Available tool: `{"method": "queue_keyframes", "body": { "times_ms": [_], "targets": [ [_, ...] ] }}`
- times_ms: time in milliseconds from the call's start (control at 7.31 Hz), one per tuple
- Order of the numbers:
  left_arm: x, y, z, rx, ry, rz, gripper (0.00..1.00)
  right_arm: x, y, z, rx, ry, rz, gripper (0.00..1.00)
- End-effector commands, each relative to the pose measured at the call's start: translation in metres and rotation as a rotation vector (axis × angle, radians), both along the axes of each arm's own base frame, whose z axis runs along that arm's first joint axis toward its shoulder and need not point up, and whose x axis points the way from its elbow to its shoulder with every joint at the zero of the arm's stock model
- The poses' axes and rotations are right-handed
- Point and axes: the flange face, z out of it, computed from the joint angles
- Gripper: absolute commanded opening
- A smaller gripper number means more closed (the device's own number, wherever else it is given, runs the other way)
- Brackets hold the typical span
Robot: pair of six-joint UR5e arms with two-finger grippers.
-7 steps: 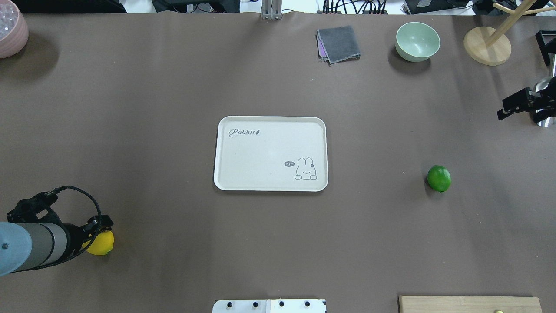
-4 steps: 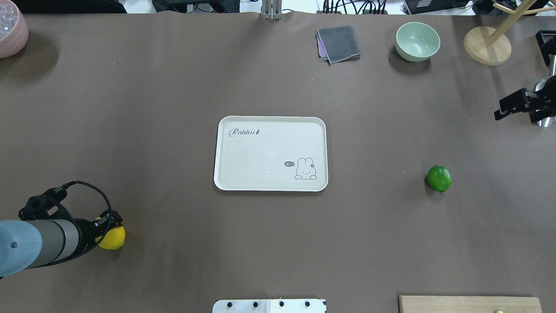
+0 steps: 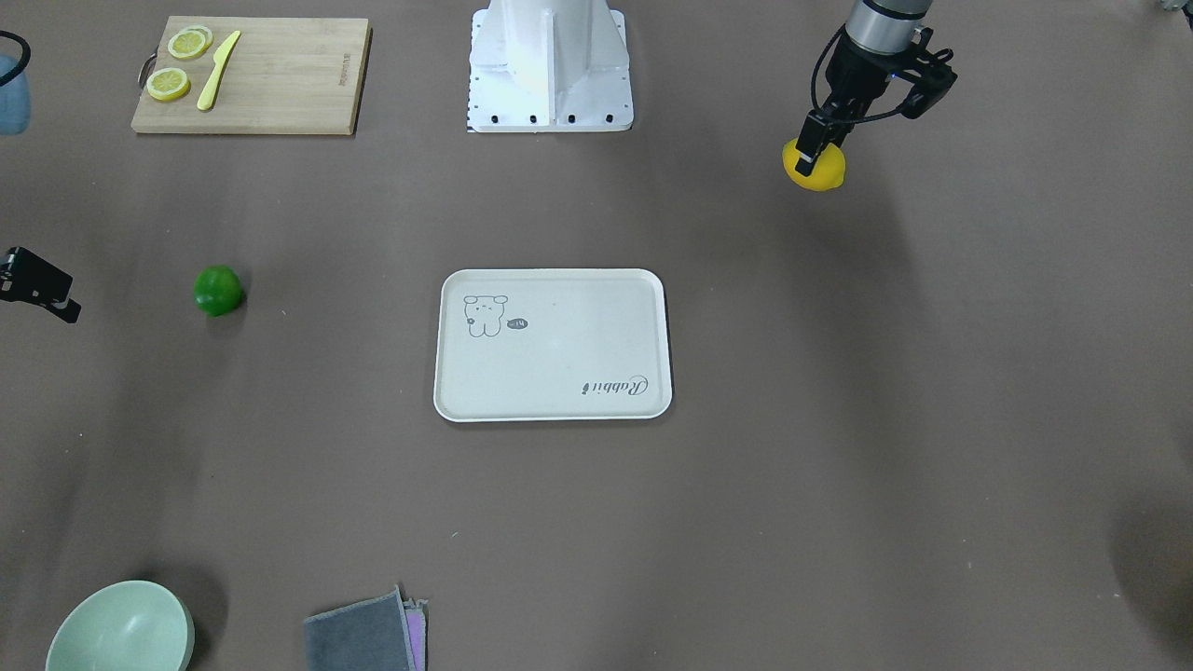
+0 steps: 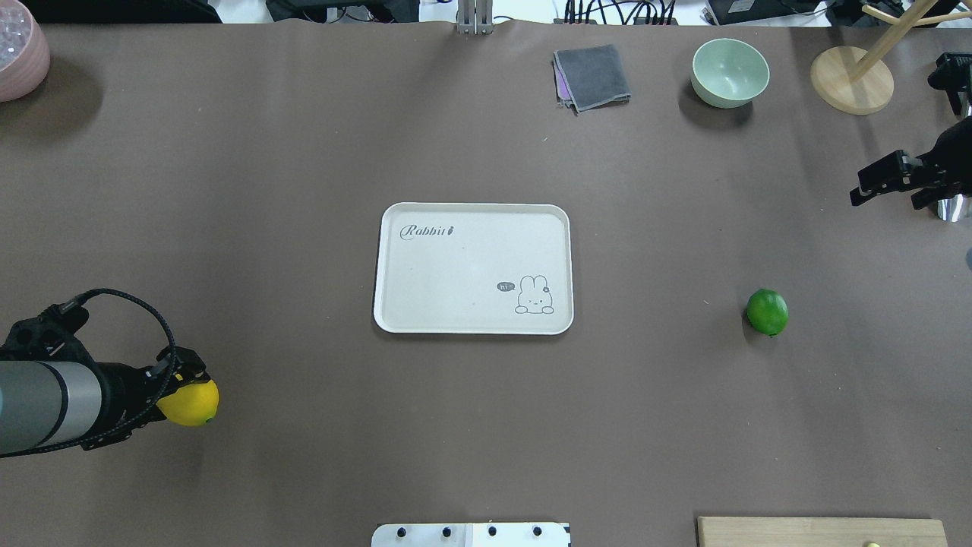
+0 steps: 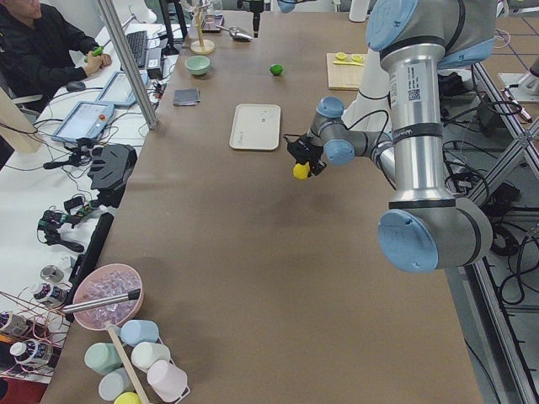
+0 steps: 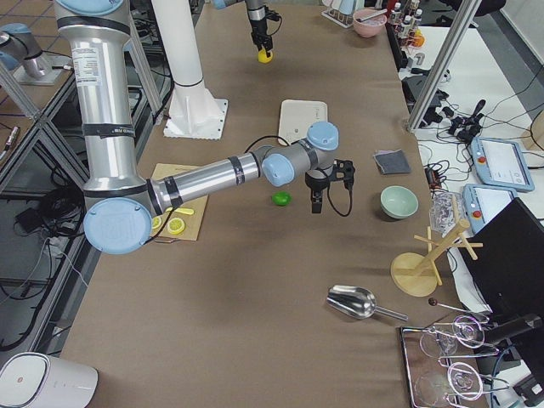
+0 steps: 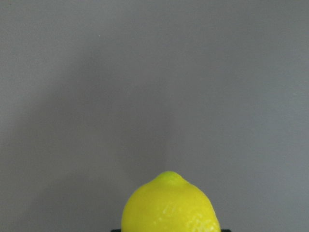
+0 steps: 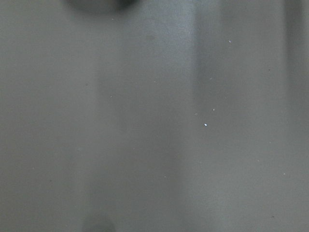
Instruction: Place all lemons on tray
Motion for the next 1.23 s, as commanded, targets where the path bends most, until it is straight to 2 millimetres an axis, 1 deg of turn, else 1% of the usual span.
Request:
{"method": "queue_keyframes", "body": {
  "times_ms": [0,137,274,410,547,684,821,957,1094],
  "targets": [
    [0.001,-0.039,-0.034,0.032,0.056,0.002,0.00,-0.045,0.007,-0.009,-0.028,0.015,-0.010,1.00],
    [0.006,-0.053,-0.048,0.032,0.055,-0.012,0.00,-0.066,0.017,-0.014,-0.047,0.007,-0.027,1.00],
    [0.014,-0.064,-0.061,0.039,0.066,-0.024,0.00,-0.091,0.027,-0.013,-0.070,0.014,-0.034,1.00],
    [0.037,-0.082,-0.080,0.040,0.067,-0.032,0.00,-0.107,0.037,-0.014,-0.061,0.008,-0.032,1.00],
    [0.064,-0.100,-0.104,0.041,0.066,-0.036,0.00,-0.129,0.049,-0.009,-0.033,0.032,-0.054,1.00],
    [0.076,-0.112,-0.111,0.055,0.059,-0.035,0.00,-0.146,0.059,-0.005,-0.027,0.051,-0.076,1.00],
    [0.079,-0.119,-0.115,0.091,0.049,-0.019,0.00,-0.159,0.069,-0.005,-0.050,0.053,-0.078,1.00],
    [0.081,-0.126,-0.113,0.111,0.035,-0.009,0.00,-0.167,0.074,-0.005,-0.051,0.053,-0.095,1.00],
    [0.081,-0.128,-0.121,0.128,0.045,-0.002,0.00,-0.168,0.079,0.002,-0.053,0.069,-0.097,1.00]
  ]
}}
